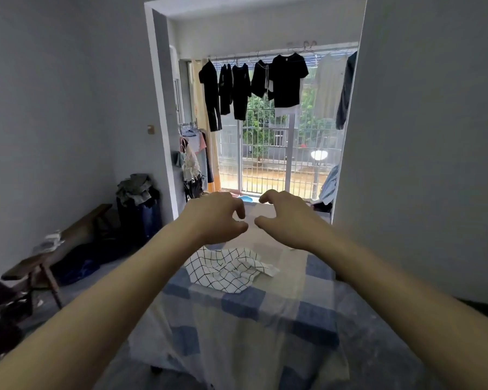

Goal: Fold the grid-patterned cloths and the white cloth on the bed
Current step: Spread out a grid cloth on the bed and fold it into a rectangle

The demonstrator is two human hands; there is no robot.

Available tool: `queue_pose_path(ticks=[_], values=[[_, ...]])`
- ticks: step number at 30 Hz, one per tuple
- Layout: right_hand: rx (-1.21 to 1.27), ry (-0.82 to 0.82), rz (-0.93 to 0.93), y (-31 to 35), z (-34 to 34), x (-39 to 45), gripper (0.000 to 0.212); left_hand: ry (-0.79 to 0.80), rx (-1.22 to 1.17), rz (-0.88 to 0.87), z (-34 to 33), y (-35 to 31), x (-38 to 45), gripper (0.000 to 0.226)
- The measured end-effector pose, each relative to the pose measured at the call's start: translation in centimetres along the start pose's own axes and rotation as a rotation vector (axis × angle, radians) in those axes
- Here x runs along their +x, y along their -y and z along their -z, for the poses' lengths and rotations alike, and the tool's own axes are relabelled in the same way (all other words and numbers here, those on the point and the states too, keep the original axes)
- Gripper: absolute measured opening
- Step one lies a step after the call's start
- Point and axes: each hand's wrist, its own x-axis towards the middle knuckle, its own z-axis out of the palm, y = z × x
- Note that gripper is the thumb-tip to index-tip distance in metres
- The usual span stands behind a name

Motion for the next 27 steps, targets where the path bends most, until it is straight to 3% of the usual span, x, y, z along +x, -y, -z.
queue_pose_path(ticks=[11,27], values=[[0.04,0.069,-0.028,-2.8,-4.7,8.6,0.047,0.085,-0.024,0.032,-4.3,5.5,7.1,0.027],[0.018,0.074,-0.088,-1.3,-13.1,29.8,0.045,0.124,-0.035,0.018,-10.6,22.7,22.0,0.026]])
